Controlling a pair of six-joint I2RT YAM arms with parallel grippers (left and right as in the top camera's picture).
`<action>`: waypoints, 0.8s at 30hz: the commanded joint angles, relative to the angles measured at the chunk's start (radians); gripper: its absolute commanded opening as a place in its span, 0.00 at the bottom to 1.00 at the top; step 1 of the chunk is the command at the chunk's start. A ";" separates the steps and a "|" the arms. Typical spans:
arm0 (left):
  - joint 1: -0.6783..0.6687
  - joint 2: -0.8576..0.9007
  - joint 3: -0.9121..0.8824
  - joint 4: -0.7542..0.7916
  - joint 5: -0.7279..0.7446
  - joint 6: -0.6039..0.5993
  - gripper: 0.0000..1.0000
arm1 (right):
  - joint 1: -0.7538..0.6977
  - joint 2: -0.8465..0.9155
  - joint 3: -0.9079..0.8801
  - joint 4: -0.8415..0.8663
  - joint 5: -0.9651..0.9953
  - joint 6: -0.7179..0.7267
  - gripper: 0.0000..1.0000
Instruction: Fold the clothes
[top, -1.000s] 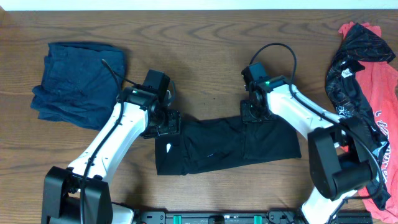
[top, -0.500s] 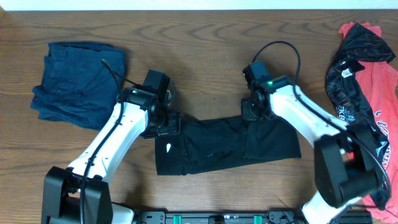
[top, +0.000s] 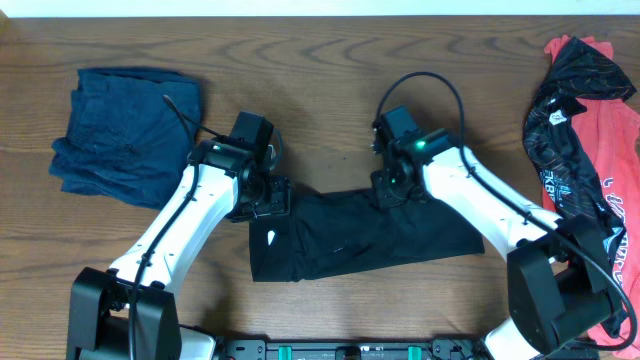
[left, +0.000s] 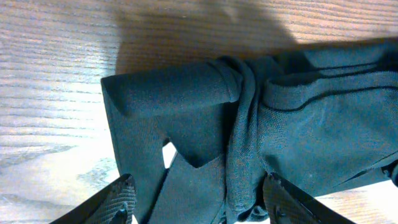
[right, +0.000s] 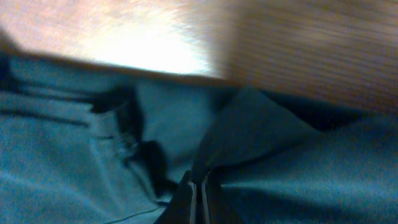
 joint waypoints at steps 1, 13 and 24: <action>0.000 -0.003 -0.001 -0.004 0.002 0.005 0.67 | 0.042 -0.007 -0.005 -0.002 -0.012 -0.055 0.05; 0.000 -0.003 -0.001 -0.016 0.002 0.005 0.67 | 0.055 -0.010 -0.005 -0.040 0.075 0.014 0.36; 0.000 -0.003 -0.001 -0.015 0.002 0.005 0.68 | 0.070 -0.119 -0.005 -0.148 0.247 0.205 0.38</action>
